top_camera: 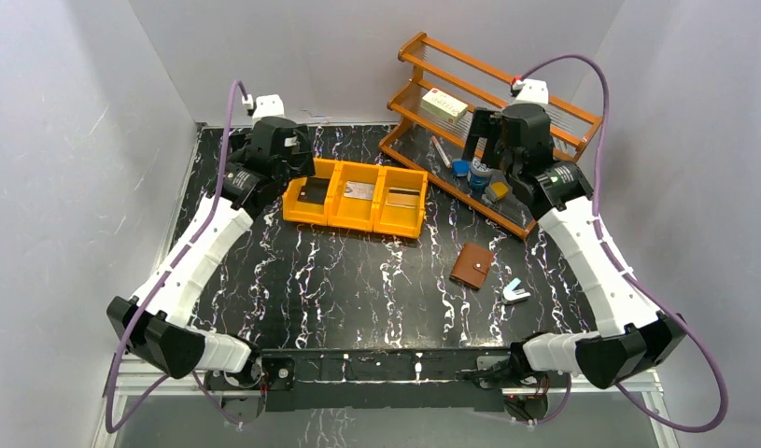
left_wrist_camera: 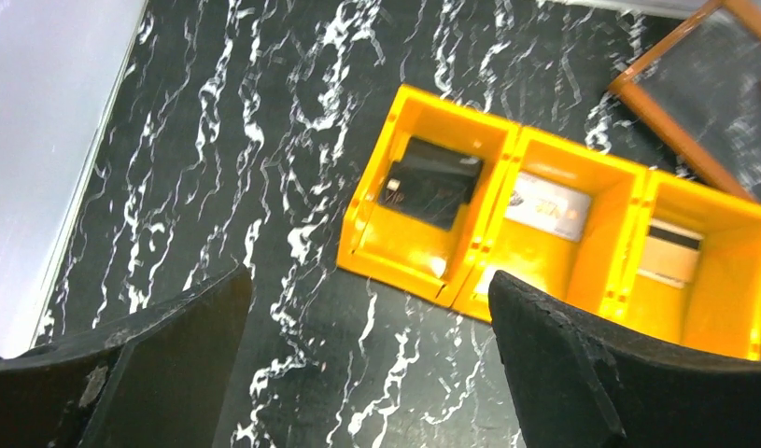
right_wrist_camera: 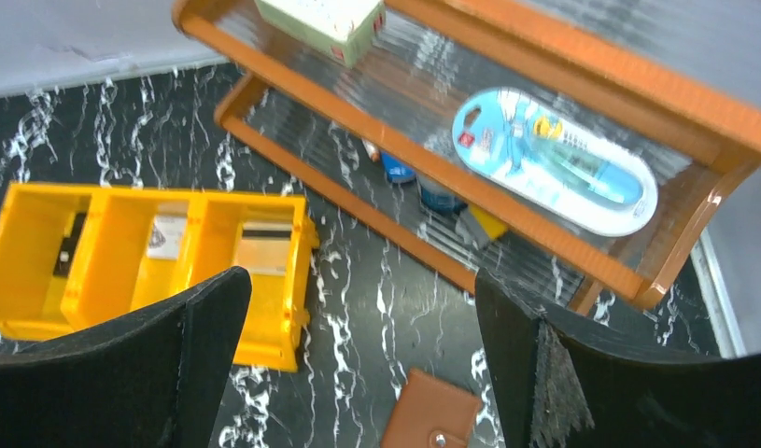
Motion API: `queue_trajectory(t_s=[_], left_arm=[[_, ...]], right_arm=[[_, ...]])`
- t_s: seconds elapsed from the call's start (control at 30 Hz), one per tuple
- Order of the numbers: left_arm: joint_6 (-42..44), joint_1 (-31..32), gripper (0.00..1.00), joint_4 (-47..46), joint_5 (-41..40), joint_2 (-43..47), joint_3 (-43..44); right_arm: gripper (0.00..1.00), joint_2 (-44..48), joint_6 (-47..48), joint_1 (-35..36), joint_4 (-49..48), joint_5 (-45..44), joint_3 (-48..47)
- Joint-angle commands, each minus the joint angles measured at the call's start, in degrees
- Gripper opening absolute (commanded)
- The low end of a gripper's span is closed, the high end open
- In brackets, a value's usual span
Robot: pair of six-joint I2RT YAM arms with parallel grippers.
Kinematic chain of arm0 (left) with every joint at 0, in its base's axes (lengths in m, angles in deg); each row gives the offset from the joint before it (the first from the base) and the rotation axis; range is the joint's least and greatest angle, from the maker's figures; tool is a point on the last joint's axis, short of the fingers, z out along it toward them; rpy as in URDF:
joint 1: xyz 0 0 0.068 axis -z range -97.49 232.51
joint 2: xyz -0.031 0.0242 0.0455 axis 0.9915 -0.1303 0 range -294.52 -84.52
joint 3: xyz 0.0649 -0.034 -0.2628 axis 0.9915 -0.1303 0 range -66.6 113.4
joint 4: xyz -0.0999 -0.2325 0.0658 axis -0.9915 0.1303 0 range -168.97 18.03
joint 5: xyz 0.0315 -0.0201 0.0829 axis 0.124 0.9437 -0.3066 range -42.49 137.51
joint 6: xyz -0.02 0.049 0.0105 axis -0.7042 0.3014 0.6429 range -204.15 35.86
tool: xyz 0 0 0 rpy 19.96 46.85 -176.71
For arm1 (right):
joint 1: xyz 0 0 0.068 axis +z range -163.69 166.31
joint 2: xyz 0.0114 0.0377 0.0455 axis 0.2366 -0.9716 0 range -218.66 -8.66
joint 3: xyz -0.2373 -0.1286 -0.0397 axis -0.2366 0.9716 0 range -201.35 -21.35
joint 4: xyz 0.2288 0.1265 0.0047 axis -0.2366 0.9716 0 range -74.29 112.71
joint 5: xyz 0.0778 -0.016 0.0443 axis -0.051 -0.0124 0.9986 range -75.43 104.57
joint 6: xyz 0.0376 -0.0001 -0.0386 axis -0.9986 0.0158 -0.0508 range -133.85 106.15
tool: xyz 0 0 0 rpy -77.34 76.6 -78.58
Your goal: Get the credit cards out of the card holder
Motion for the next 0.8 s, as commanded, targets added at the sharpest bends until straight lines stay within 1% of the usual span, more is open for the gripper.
queue_trajectory(t_s=[0.0, 0.17, 0.27, 0.4, 0.47, 0.6, 0.67, 0.77], left_arm=[[-1.2, -4.1, 0.98, -3.5, 3.7, 6.0, -6.5], [-2.2, -9.7, 0.98, -5.7, 11.8, 12.4, -16.9], [-2.1, -13.0, 0.98, -6.9, 18.2, 16.8, -23.3], [-2.6, -16.6, 0.98, -8.5, 26.7, 21.1, -30.3], [-2.6, -18.1, 0.98, -9.0, 30.9, 22.3, -33.0], [-3.1, -20.2, 0.98, -10.0, 38.4, 23.1, -37.3], [-3.3, -20.9, 0.98, -10.9, 41.3, 23.5, -39.4], [-3.7, -21.7, 0.98, -12.8, 43.4, 24.3, -42.6]], right_arm=[[0.98, 6.2, -3.6, -2.6, -0.5, 5.9, 6.7], [0.98, 14.0, -7.4, -6.1, -0.7, 13.8, 19.3], [0.97, 18.2, -9.5, -8.3, 0.4, 18.9, 26.4], [0.96, 20.6, -11.5, -10.5, 3.8, 23.0, 33.3], [0.95, 20.9, -12.8, -11.1, 5.4, 23.1, 35.7], [0.93, 20.9, -15.5, -11.7, 7.8, 20.4, 39.5], [0.92, 20.2, -16.5, -11.8, 8.2, 19.6, 40.7], [0.91, 17.1, -18.4, -11.3, 9.4, 18.9, 40.8]])
